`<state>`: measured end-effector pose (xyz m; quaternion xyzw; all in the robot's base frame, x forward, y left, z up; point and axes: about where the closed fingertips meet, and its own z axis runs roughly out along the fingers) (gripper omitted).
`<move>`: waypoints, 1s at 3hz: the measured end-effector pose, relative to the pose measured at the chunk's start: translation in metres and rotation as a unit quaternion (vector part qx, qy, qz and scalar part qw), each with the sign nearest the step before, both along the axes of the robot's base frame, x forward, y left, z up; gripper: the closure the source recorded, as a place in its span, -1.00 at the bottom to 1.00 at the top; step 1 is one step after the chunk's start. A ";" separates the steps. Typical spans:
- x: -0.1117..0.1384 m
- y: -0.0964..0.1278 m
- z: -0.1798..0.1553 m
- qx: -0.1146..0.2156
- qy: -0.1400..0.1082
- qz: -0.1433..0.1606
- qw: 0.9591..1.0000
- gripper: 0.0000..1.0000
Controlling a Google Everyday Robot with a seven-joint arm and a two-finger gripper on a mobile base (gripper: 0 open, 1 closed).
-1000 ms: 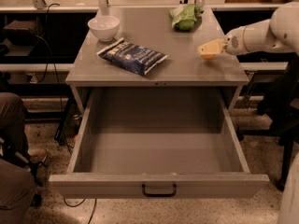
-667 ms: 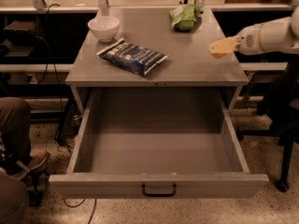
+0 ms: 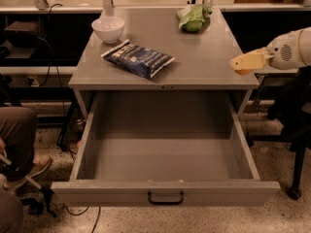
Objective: Place orange into top drawer
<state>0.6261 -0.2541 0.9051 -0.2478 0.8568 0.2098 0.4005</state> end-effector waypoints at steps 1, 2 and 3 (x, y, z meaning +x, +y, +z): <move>0.001 0.000 0.001 0.000 -0.002 0.000 1.000 1.00; -0.022 0.008 -0.013 0.002 0.011 0.012 1.000 1.00; -0.074 0.026 -0.030 0.004 0.026 0.032 0.999 1.00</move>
Offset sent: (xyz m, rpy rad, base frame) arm -0.0875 0.0236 -0.0489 0.0170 0.0829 0.0842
